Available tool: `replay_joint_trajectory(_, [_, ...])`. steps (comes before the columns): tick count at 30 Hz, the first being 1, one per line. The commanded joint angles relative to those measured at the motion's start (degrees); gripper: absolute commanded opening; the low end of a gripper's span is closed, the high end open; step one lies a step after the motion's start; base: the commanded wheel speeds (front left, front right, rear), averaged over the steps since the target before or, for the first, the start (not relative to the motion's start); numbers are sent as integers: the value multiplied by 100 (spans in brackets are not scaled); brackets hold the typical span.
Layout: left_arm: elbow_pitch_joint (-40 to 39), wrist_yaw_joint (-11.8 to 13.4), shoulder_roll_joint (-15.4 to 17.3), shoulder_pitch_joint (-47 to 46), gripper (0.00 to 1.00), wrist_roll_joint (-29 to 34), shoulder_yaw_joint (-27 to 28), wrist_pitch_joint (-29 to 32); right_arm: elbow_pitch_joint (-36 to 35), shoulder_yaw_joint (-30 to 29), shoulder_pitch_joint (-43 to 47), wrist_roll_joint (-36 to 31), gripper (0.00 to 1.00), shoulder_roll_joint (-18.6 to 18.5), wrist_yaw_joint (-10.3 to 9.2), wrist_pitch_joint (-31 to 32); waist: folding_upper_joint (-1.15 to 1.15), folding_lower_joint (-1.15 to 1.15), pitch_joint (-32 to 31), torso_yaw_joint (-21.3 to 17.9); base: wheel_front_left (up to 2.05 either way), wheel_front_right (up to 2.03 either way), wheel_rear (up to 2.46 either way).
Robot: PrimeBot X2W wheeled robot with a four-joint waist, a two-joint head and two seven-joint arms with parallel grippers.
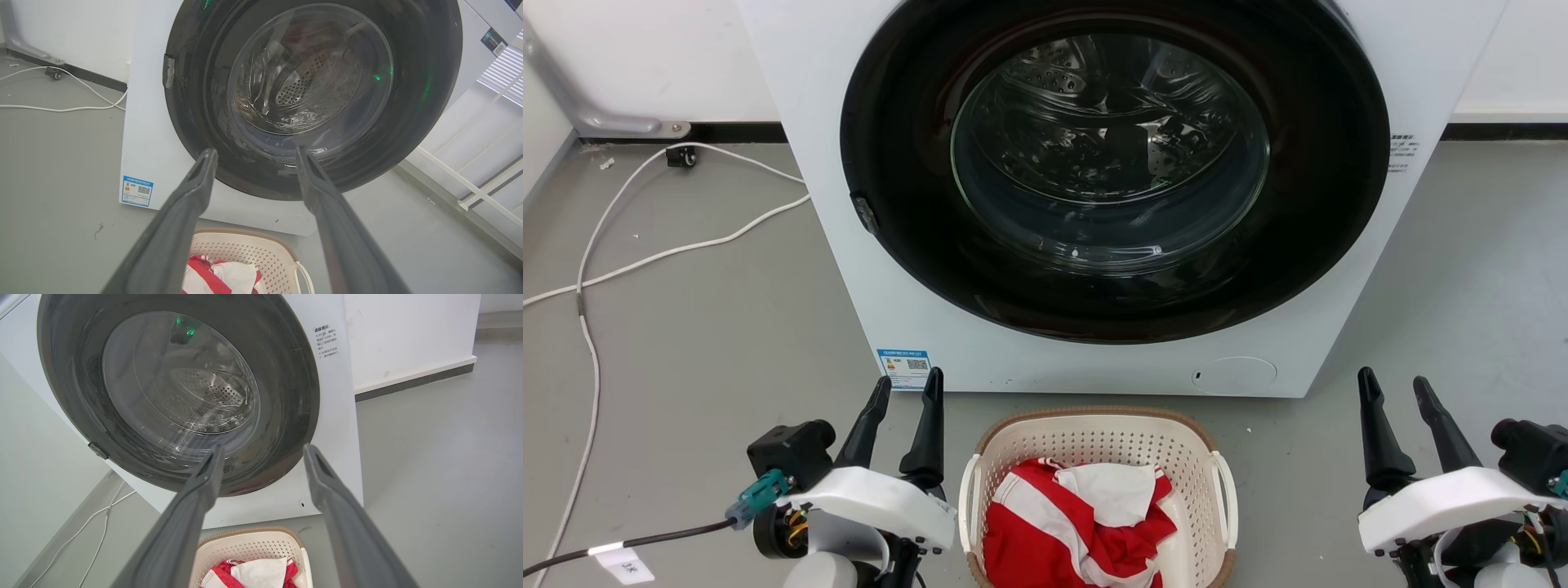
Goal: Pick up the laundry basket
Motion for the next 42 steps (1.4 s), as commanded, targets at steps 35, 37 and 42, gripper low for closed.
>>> replay_joint_trajectory(35, [203, 129, -6, -206, 100, 1936, -242, -498, -97, -17, 85, -1715, 100, -5, 8, -230, 0, 0, -21, 21, 0, 0, 0])
replay_joint_trajectory(37, [213, 138, -6, -213, 100, 1999, -254, -518, -109, -22, 102, -1764, 100, -5, 7, -237, 0, 0, -22, 23, 0, 0, 0])
replay_joint_trajectory(42, [238, 144, -8, -217, 100, 2095, -286, -565, -128, 0, 135, -1843, 100, -4, 8, -247, 0, 0, -23, 27, 0, 0, 0])
